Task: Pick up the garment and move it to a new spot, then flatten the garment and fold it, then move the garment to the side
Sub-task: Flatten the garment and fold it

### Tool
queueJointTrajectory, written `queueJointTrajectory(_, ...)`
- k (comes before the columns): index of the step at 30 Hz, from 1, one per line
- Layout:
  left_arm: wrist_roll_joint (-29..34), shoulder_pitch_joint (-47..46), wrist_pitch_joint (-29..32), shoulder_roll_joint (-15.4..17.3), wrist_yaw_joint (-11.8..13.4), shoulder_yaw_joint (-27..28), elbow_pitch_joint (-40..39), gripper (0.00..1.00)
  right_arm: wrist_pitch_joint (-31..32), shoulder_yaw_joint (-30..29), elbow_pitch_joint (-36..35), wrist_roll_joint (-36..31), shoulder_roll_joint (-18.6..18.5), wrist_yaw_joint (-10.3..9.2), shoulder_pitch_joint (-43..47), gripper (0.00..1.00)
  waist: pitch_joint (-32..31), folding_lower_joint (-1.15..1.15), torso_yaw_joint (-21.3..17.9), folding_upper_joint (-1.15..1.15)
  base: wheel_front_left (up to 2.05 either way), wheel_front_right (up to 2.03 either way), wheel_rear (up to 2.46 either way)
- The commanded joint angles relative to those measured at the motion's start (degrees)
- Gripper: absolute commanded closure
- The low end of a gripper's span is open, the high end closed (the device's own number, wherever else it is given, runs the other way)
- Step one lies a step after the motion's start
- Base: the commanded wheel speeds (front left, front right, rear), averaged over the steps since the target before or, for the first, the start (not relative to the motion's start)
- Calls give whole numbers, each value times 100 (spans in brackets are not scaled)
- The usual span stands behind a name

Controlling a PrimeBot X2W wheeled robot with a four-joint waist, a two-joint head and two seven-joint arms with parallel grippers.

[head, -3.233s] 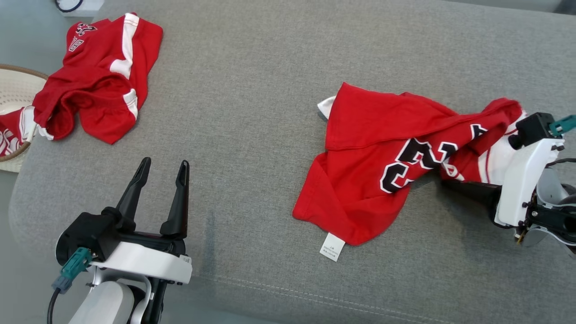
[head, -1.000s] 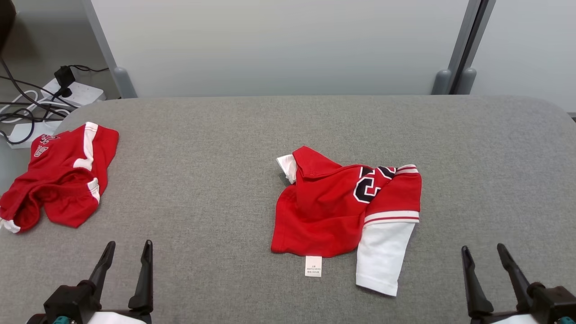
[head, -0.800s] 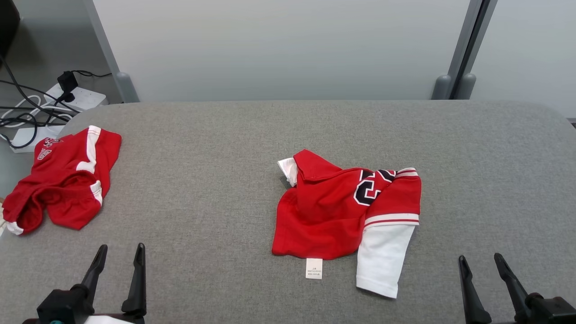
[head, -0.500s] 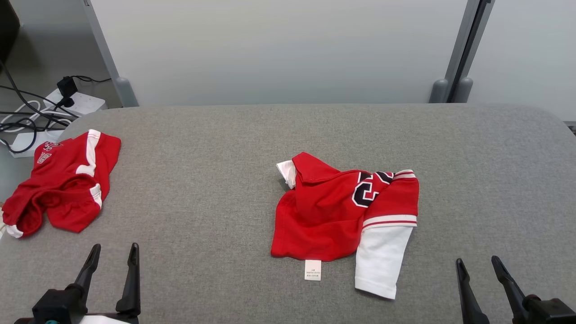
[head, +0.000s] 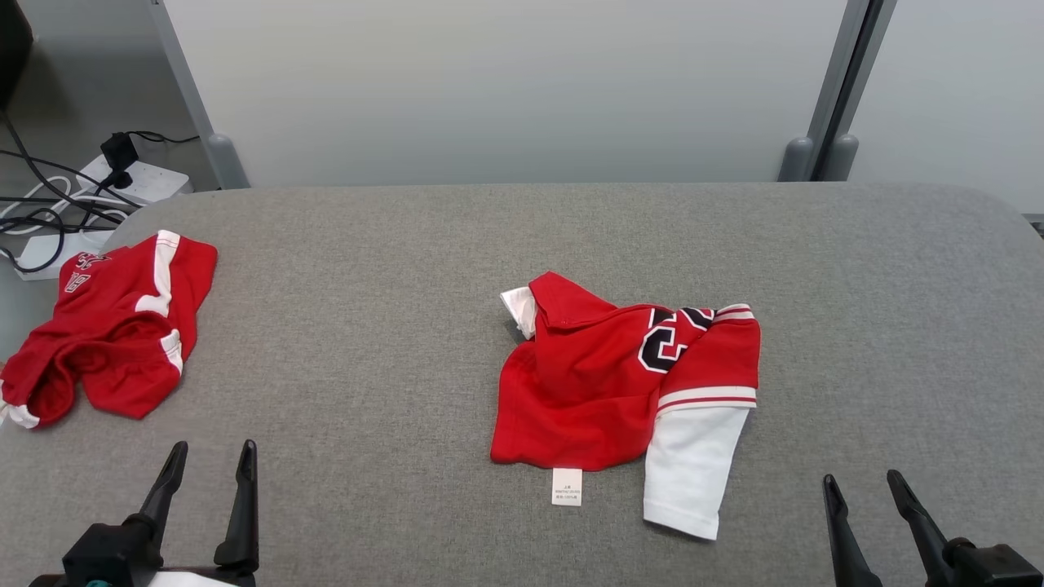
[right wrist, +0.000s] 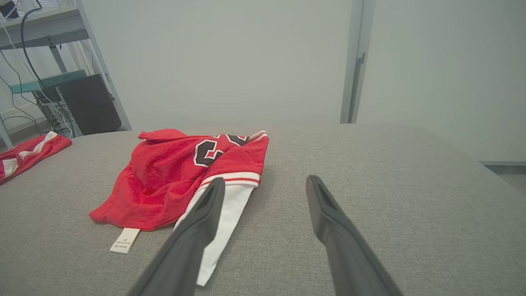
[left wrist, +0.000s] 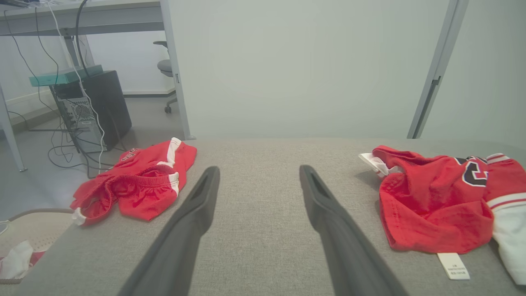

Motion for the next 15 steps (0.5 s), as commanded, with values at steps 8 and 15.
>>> queueJointTrajectory(8,-85,-652,268,-52,-394,-252,-159,0,284,336,180,113,-66,24,-323,0,167,0,9,0,0,0,0)
queueJointTrajectory(15,-278,-1341,807,-476,-1103,-1000,398,0,483,729,554,198,-66,24,-509,0,582,0,-25,0,0,0,0)
